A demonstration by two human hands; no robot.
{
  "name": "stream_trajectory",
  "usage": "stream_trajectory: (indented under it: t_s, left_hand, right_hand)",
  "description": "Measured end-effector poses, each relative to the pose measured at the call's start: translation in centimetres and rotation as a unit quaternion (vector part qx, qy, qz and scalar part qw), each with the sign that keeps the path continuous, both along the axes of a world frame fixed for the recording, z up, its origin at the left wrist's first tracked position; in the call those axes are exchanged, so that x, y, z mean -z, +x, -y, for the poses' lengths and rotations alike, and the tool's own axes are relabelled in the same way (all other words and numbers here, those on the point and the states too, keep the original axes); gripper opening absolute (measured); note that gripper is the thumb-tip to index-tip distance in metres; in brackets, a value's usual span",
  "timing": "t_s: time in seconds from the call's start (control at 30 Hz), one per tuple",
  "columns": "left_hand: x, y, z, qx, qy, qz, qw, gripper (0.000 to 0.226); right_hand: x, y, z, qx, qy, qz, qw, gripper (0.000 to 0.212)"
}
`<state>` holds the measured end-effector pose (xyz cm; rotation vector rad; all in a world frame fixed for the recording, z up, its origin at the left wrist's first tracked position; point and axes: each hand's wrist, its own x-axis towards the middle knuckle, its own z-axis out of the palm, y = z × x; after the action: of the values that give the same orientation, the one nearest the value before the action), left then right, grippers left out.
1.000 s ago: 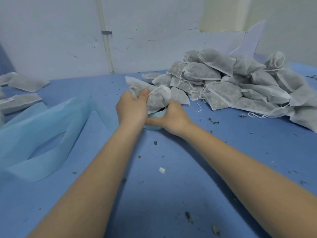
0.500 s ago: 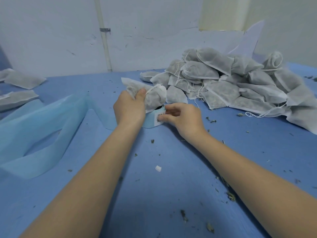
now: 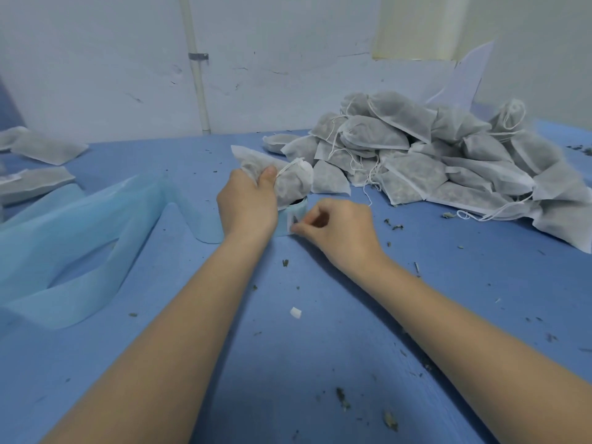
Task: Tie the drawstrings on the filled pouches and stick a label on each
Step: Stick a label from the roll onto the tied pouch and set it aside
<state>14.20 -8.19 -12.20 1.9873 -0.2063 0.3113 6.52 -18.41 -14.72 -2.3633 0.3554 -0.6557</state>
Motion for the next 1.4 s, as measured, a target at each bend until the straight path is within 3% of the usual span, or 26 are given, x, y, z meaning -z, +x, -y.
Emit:
stream_trajectory:
  t_s: [0.1,0.2,0.33,0.47,0.63,0.8,0.93,1.1,1.3,1.4]
  left_hand:
    - [-0.1,-0.1,-0.2,0.0,-0.002,0.002,1.0,0.04]
    - [-0.2,-0.1,-0.5,0.013,-0.018,0.002,1.0,0.039]
    - [-0.5,-0.8,-0.6,0.074,-0.047,0.024,0.996,0.03]
    - [-1.0,-2.0,-0.3,0.164,-0.053,0.024,0.985,0.016]
    - [-0.9,-2.7,-0.2,0.231,-0.086,0.004,0.969,0.021]
    - [-1.3,-3.1,-0.3,0.3,-0.153,-0.058,0.94,0.014]
    - [-1.3,-3.3,-0.5,0.336,-0.176,-0.088,0.921,0.023]
    - [-1.0,-3.5,-0.2,0.353,-0.131,-0.056,0.925,0.031]
    - [-1.0,-3.8,0.1,0.344,-0.127,-0.053,0.929,0.026]
    - [-0.9,-4.0,0.4,0.324,-0.176,-0.095,0.925,0.022]
  right_hand:
    - [-0.5,-1.0,-1.2,-0.068,-0.018,-0.033,0.997,0.017]
    - [-1.9,-2.3,-1.5,-0.119,-0.011,-0.051,0.991,0.024]
    - [-4.7,-3.4,-0.4,-0.102,-0.008,0.019,0.995,0.021]
    - [-5.8,-3.5,0.6,-0.059,-0.064,0.051,0.995,0.02]
    - [-5.6,-3.2,1.9,-0.021,-0.074,0.061,0.995,0.019]
    - [-5.1,-3.1,2.4,-0.013,-0.043,0.088,0.995,0.022]
    - [-4.6,-3.3,2.9,-0.061,0.032,0.098,0.993,0.044]
    - [-4.2,-3.2,3.2,-0.104,0.204,0.108,0.967,0.007]
    - [-3.8,-2.5,2.9,-0.029,0.224,0.183,0.957,0.008]
    - [-3.8,-2.6,2.9,-0.037,0.213,0.166,0.962,0.005]
